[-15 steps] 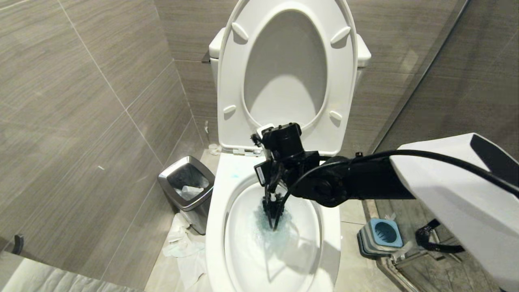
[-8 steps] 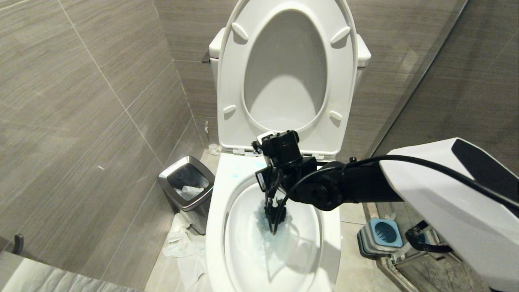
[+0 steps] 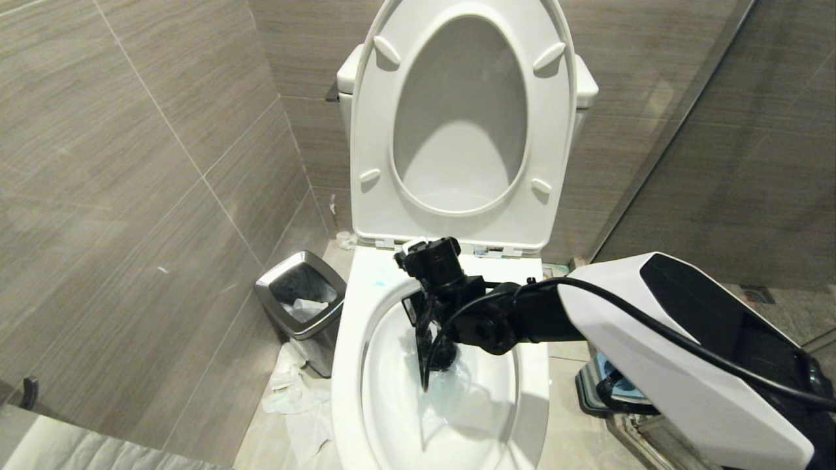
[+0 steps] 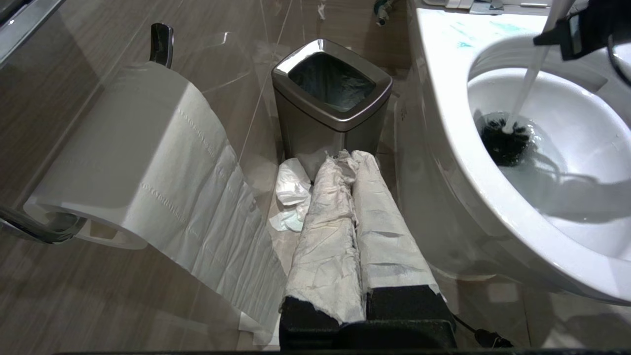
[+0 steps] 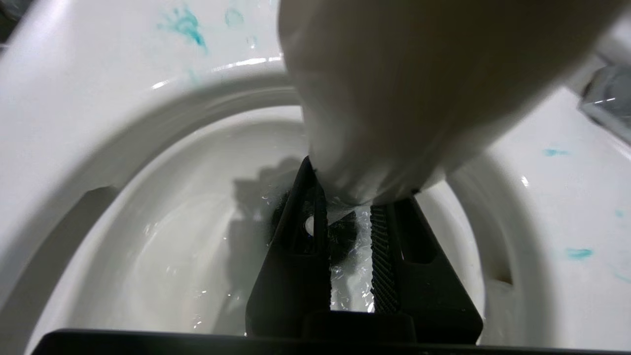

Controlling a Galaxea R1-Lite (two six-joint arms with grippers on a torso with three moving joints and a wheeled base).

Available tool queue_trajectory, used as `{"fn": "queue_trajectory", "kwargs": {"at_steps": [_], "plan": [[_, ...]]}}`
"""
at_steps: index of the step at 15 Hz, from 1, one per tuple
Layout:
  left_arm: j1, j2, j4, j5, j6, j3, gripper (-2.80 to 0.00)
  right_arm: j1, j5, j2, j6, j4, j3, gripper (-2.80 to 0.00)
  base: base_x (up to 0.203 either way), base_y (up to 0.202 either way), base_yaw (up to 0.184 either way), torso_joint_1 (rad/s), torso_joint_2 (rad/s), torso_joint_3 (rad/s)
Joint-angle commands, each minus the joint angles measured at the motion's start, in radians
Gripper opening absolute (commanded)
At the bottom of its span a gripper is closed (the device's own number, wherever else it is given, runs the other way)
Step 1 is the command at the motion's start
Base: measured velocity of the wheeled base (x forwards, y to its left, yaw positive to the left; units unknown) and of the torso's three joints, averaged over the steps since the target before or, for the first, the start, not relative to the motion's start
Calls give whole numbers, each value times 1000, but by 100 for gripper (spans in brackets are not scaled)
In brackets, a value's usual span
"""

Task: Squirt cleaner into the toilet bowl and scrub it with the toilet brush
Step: Scrub the toilet bowl

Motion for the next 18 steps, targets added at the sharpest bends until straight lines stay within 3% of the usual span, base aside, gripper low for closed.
{"fn": "queue_trajectory", "kwargs": {"at_steps": [1, 7, 13, 18], "plan": [[0, -1, -1, 0, 0, 8, -280, 8, -1, -91, 0, 1, 21, -280, 0, 0, 0, 0, 0, 0], [0, -1, -1, 0, 0, 8, -280, 32, 12, -379, 37, 28, 304, -280, 0, 0, 0, 0, 0, 0], [0, -1, -1, 0, 0, 8, -280, -4, 11, -317, 50, -5, 324, -280, 0, 0, 0, 0, 0, 0], [0, -1, -1, 0, 0, 8, -280, 17, 25, -430, 50, -7, 449, -280, 0, 0, 0, 0, 0, 0]]}}
